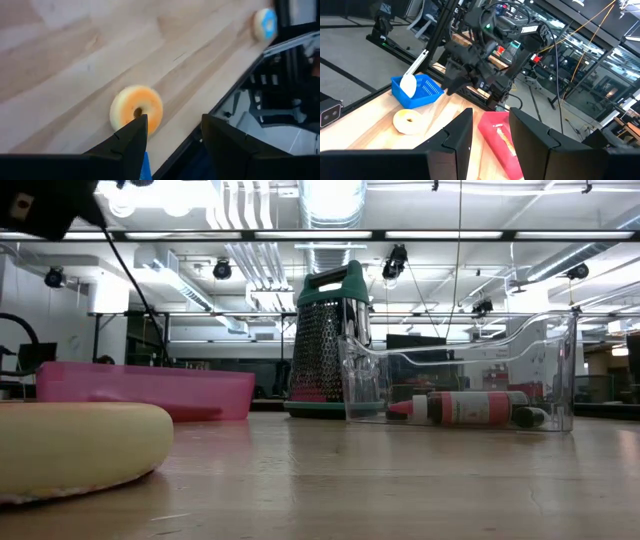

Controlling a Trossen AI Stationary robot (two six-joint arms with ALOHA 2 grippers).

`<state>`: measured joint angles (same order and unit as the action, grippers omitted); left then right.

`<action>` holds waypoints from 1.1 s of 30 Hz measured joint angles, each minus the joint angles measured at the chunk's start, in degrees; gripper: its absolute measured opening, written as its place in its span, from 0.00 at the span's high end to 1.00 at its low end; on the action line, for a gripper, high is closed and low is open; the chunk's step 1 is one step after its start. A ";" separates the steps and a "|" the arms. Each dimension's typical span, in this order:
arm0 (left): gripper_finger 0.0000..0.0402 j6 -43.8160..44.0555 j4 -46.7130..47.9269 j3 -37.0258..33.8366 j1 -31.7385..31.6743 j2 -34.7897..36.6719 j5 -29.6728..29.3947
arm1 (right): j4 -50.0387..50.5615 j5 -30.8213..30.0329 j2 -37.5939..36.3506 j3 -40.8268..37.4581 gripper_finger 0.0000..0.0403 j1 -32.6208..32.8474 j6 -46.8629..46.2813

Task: Pick & Place Food Item
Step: Put the orange donut into the blue bin

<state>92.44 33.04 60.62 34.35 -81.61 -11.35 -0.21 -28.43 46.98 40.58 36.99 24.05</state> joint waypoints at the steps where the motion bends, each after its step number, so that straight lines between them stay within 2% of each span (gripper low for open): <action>1: 0.53 0.91 0.01 0.00 0.02 -0.59 0.68 | 0.00 -0.01 -0.01 0.00 0.69 0.00 0.02; 23: 0.53 5.31 -0.05 0.00 0.39 -2.28 1.37 | 0.00 -0.01 0.00 0.00 0.69 -0.01 0.02; 28: 0.53 6.57 -0.25 0.00 0.44 -4.84 1.13 | 0.01 -0.01 -0.01 0.02 0.69 -0.02 0.01; 33: 0.53 9.71 -0.90 0.00 0.44 -7.66 4.62 | -0.02 -0.02 -0.02 0.00 0.69 0.00 0.02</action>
<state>102.16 32.15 60.62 34.79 -89.27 -6.73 -0.23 -28.45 46.96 40.58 36.99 24.08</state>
